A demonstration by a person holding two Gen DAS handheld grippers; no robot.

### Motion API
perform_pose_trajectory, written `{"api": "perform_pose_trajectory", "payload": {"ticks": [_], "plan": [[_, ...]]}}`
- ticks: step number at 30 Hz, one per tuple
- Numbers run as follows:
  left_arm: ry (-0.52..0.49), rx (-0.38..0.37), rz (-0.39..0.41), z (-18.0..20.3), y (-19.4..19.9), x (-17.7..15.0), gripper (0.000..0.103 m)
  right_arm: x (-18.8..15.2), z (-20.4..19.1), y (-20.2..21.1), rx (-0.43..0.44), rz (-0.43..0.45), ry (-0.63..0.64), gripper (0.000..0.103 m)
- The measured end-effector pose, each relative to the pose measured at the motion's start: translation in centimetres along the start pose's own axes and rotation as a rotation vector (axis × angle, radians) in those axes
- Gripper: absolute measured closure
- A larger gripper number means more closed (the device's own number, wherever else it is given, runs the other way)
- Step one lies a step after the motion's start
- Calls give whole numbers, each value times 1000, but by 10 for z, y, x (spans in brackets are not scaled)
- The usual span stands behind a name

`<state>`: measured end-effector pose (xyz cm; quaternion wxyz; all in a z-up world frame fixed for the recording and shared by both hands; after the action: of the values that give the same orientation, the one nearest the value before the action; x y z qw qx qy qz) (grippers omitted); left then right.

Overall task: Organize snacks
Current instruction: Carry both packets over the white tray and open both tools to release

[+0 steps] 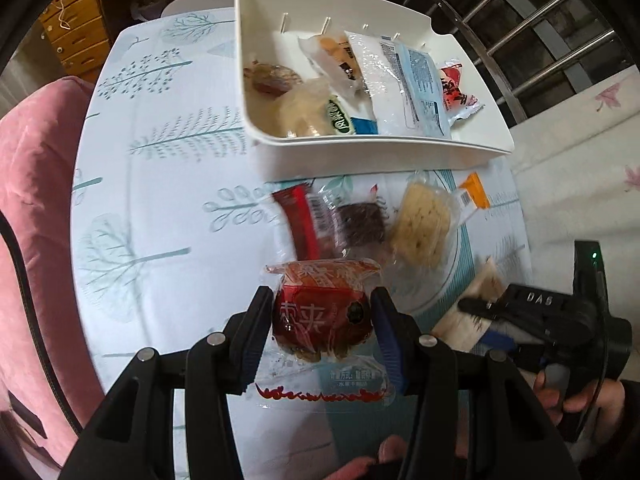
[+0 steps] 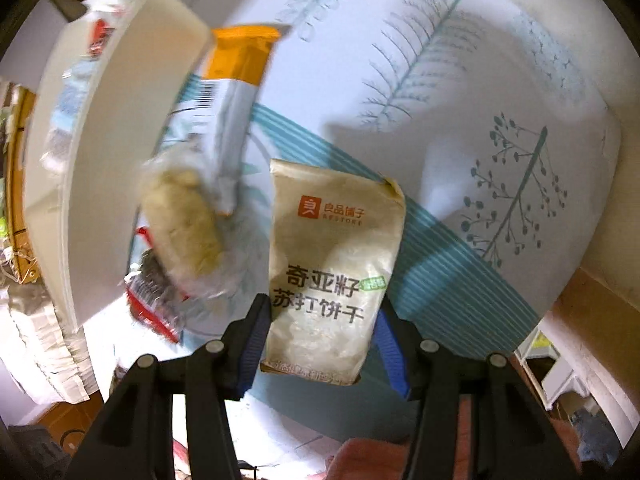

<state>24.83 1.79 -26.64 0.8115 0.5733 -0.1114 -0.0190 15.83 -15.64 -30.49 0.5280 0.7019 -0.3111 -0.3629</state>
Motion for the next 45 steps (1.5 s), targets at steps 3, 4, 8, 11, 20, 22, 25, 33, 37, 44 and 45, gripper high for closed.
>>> {"api": "perform_pose_trajectory", "payload": {"ticks": [3, 4, 8, 11, 20, 22, 25, 33, 37, 44, 45], "plan": [[-27, 12, -46, -12, 10, -4, 55, -12, -8, 14, 16, 48, 39, 52], [-44, 8, -62, -13, 13, -3, 55, -17, -8, 20, 26, 66, 50, 52], [-87, -38, -71, -10, 27, 6, 55, -12, -7, 54, 41, 117, 98, 52], [-125, -54, -71, -4, 38, 16, 55, -14, -11, 71, 43, 154, 137, 52], [-140, -127, -38, 6, 60, 63, 54, 13, -65, 132, 67, 287, 288, 52], [-136, -136, -15, 7, 64, 77, 54, 16, -78, 143, 76, 323, 335, 52], [-127, -152, 20, 6, 65, 97, 54, 36, -101, 146, 89, 375, 403, 52], [-125, -182, 98, 5, 49, 143, 54, 68, -147, 150, 103, 475, 496, 51], [-125, -181, 95, 5, 34, 154, 54, 84, -163, 150, 93, 520, 532, 51], [-98, -157, 103, 5, 25, 159, 38, 112, -173, 156, 129, 579, 524, 50], [-94, -160, 102, 5, 26, 158, 34, 116, -171, 158, 133, 581, 511, 49]]}}
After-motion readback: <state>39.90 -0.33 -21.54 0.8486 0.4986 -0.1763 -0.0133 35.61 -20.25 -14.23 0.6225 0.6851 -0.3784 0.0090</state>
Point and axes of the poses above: each gripper's, at about its wrist camera, not at the fingertips, and y roughly against the way its jaws point, z to its right, x to its top, the point moved 6 cm from there along -y, roughly the way its jaws point, and after that the axes turned 2 degrees about -y, right-handed, at the moved point
